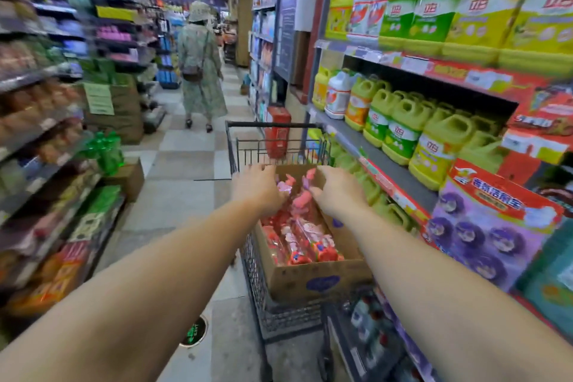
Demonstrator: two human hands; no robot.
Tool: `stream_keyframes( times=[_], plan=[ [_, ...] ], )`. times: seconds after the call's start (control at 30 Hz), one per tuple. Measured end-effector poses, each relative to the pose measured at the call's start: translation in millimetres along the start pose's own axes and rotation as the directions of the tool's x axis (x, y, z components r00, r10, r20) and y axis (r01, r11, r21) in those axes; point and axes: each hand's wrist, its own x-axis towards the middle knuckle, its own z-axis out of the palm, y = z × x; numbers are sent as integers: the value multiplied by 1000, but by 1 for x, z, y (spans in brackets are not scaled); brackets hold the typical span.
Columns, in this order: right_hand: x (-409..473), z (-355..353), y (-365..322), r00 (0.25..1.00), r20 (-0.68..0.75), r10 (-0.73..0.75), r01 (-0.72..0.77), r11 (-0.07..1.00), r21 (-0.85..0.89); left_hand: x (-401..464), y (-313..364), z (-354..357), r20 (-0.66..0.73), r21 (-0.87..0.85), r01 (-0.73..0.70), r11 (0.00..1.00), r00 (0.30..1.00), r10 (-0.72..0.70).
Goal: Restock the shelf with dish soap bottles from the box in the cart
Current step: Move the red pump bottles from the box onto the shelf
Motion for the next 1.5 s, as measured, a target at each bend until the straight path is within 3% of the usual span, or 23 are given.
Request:
stream_keyframes(
  times=[0.13,0.3,0.63,1.03,1.3,1.5],
  plan=[
    [64,40,36,995,90,33,-33,999,-3,53,-23,54,128,-35,162,986,979,-156],
    [126,91,73,974,216,65,-66,998,2,89,-35,110,251,-99,230,968,947,-199],
    [216,188,126,878,438,194,-204,979,-26,173,-55,209,473,-160,245,956,869,-143],
    [282,292,157,758,561,334,-406,914,4,279,-81,318,653,-224,254,941,756,-49],
    [333,357,193,722,672,162,-260,964,48,305,-71,392,713,-207,345,915,694,-100],
    [352,395,197,718,696,2,-165,972,167,309,-62,420,652,-206,394,896,738,-174]
  ],
)
